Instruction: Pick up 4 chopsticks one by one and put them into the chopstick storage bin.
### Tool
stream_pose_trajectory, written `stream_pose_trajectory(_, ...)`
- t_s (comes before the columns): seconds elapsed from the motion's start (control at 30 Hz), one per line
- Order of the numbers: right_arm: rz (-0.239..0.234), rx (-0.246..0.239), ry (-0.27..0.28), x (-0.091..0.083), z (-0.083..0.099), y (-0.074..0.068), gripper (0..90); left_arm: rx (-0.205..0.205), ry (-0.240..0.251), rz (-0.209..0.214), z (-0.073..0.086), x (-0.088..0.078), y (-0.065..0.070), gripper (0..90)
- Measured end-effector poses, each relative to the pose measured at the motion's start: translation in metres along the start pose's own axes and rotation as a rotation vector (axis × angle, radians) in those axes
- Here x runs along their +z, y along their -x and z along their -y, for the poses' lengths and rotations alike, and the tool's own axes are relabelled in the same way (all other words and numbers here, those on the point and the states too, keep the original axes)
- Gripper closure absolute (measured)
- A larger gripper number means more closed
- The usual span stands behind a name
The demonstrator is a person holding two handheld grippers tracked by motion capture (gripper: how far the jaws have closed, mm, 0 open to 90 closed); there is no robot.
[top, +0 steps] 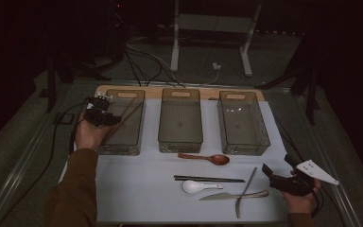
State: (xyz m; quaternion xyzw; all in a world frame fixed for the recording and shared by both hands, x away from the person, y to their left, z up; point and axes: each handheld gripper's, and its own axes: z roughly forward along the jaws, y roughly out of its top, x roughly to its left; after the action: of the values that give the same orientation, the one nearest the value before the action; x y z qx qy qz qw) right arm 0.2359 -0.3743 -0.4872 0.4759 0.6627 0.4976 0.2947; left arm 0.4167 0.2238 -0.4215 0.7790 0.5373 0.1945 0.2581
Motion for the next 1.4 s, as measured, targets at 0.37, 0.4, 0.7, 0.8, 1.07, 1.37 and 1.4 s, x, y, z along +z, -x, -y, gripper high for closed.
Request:
stream_pose_trajectory(0.37, 0.001, 0.0, 0.001, -0.001, 0.0, 0.0, 0.0, -0.006, 0.049, 0.04, 0.001, -0.007, 0.001, 5.8)
stream_pose_trajectory(0.4, 0.001, 0.0, 0.001, -0.001, 0.0, 0.0, 0.0, -0.009, 0.051, 0.05, 0.001, -0.008, 0.001, 4.0)
stream_pose_trajectory(0.7, 0.0, 0.001, -0.001, -0.001, 0.0, 0.0, 0.0, 0.022, 0.087, 0.106, 0.001, -0.017, 0.011, 2.0)
stream_pose_trajectory(0.8, 0.001, 0.0, 0.001, -0.001, 0.0, 0.0, 0.0, 0.037, 0.097, 0.127, 0.002, -0.021, 0.016, 2.0)
stream_pose_trajectory(1.07, 0.0, 0.0, -0.002, -0.001, 0.0, -0.001, 0.0, 0.094, 0.107, 0.168, 0.003, -0.027, 0.03, 2.0)
stream_pose_trajectory(1.37, 0.0, 0.001, -0.001, -0.001, 0.0, -0.001, 0.0, 0.147, 0.117, 0.215, 0.005, -0.03, 0.049, 2.1)
stream_pose_trajectory(1.4, 0.0, -0.001, -0.002, -0.001, 0.0, -0.001, 0.0, 0.151, 0.119, 0.22, 0.006, -0.03, 0.052, 2.1)
